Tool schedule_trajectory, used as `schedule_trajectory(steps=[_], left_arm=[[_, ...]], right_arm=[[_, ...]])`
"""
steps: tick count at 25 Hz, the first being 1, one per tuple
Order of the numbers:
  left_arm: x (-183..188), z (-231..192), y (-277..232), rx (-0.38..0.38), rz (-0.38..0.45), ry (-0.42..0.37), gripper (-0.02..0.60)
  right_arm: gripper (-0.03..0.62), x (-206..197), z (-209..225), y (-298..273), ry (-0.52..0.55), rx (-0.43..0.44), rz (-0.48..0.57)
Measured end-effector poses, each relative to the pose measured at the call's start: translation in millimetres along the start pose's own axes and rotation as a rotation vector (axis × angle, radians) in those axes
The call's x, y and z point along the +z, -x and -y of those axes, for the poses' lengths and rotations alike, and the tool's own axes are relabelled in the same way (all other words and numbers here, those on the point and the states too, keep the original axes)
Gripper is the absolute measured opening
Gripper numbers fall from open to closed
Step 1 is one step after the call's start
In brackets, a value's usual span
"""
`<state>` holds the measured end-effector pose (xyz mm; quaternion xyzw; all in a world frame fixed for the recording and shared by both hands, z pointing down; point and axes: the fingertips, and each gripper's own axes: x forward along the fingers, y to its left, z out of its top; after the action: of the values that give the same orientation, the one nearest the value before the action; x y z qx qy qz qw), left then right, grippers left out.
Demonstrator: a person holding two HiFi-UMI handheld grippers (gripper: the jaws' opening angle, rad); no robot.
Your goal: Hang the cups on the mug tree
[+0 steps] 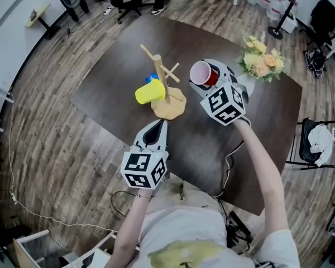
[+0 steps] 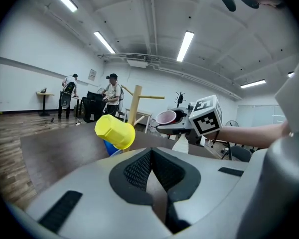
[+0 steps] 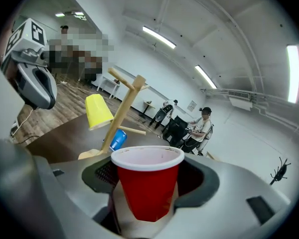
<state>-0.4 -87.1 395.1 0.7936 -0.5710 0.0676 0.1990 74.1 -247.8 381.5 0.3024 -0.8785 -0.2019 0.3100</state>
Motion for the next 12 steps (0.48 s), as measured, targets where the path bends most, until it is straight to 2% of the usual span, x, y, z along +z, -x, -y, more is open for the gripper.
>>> schedule_trajectory(steps=[6, 12], left_arm=[[-1.0, -2.5, -6.4, 0.033, -0.013, 0.008, 0.015], [-17.1, -6.5, -9.3, 0.064, -0.057, 0.025, 0.015]], right_arm=[[0.322, 2.4, -1.7, -21.3, 0.1, 0.042, 0.014], [0.322, 10.6, -2.7, -34.6, 0.244, 0.022, 0.042]])
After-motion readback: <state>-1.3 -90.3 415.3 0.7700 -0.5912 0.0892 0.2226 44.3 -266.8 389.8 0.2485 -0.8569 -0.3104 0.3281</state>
